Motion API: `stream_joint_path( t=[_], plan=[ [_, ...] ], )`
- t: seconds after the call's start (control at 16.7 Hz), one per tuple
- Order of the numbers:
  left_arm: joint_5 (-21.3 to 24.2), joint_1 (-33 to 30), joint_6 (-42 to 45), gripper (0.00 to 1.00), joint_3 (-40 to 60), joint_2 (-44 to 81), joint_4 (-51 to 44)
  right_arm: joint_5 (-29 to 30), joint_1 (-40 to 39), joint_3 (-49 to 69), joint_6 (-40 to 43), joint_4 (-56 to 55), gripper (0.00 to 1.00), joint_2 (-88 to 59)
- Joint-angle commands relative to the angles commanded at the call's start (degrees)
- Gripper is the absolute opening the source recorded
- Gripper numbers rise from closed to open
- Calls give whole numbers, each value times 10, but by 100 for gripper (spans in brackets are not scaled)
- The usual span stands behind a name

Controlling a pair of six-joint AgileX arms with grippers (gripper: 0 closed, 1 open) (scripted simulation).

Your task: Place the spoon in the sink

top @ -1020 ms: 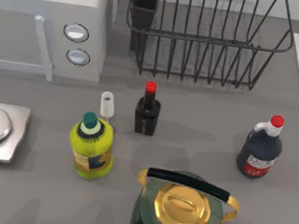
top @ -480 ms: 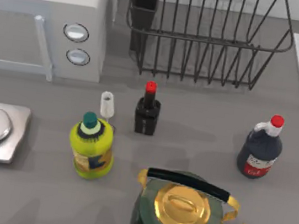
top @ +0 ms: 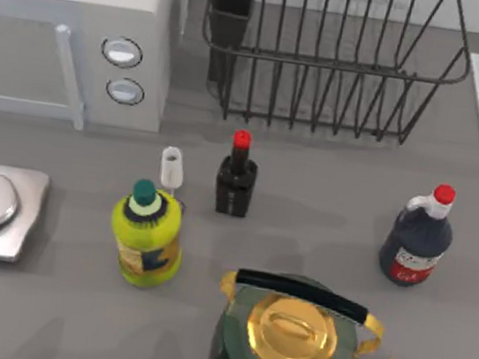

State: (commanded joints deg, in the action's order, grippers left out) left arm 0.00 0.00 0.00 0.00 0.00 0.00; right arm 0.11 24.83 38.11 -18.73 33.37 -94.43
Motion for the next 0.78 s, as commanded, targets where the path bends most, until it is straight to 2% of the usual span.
stream_joint_path(
  t=[0.36,0.42,0.6,0.78],
  plan=[
    [0,0,0,100,0,0,0,0,0,0,0,0,0,0],
    [0,0,0,100,0,0,0,6,-2,20,0,43,0,41],
    [0,0,0,100,0,0,0,6,-1,40,0,66,0,49],
    [0,0,0,100,0,0,0,6,-1,87,2,143,0,75]
  ],
)
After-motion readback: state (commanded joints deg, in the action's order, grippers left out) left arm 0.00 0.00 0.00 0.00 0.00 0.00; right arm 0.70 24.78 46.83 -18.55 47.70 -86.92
